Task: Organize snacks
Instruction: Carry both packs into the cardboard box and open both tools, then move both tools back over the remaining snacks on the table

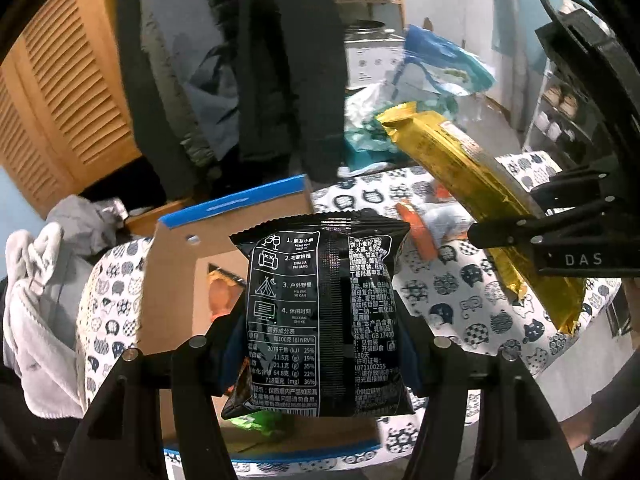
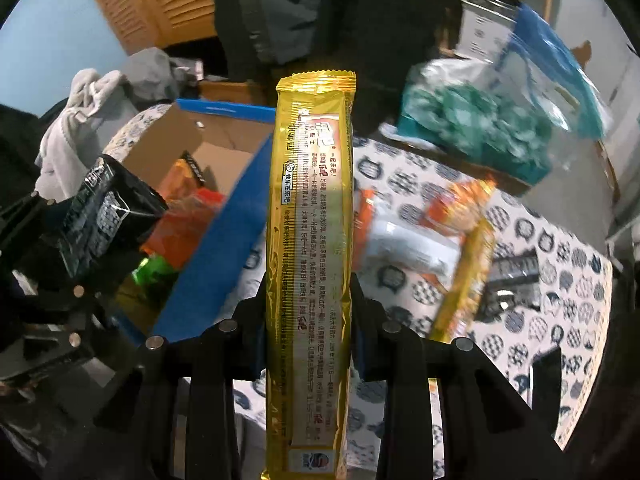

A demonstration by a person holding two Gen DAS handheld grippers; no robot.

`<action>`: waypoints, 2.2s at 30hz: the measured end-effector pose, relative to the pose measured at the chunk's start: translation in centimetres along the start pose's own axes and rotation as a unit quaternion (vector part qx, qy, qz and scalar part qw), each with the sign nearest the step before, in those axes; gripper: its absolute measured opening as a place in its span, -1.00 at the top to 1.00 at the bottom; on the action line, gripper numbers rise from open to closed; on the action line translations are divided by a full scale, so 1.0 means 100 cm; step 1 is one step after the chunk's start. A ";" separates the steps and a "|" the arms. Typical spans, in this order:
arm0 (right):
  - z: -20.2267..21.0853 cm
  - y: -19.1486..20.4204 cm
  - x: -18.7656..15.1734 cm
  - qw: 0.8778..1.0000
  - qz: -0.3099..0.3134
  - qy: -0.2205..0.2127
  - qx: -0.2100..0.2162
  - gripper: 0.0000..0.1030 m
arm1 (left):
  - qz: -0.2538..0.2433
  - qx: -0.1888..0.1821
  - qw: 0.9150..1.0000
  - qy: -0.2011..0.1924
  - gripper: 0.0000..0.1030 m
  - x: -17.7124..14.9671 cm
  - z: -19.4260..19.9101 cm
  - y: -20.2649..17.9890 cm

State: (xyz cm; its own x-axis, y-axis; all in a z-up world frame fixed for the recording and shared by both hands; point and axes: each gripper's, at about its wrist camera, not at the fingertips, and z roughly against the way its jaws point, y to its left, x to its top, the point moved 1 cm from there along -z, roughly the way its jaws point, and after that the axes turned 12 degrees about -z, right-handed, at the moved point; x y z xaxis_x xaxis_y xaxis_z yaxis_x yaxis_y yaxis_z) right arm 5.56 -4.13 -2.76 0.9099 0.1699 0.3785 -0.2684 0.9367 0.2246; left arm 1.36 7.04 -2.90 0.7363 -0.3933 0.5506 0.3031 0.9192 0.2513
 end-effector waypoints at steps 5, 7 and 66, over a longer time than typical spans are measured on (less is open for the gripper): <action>-0.011 0.031 0.012 1.000 0.017 0.009 0.012 0.40 | 0.029 0.012 0.999 0.005 -0.24 -0.018 -0.003 0.033; -0.018 0.045 0.017 0.999 0.025 0.014 0.014 0.40 | 0.049 0.017 0.999 0.011 -0.24 -0.026 -0.006 0.049; -0.023 -0.010 -0.002 0.999 -0.006 0.025 -0.022 -0.31 | 0.004 -0.019 1.000 0.023 -0.58 -0.007 -0.019 -0.001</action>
State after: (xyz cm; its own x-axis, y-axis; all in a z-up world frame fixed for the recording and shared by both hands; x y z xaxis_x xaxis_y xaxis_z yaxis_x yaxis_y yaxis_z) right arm 6.34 -4.45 -5.13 0.9277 0.1732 0.3306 -0.2449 0.9509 0.1890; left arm 1.96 7.23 -4.81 0.7660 -0.3854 0.5145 0.3191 0.9227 0.2161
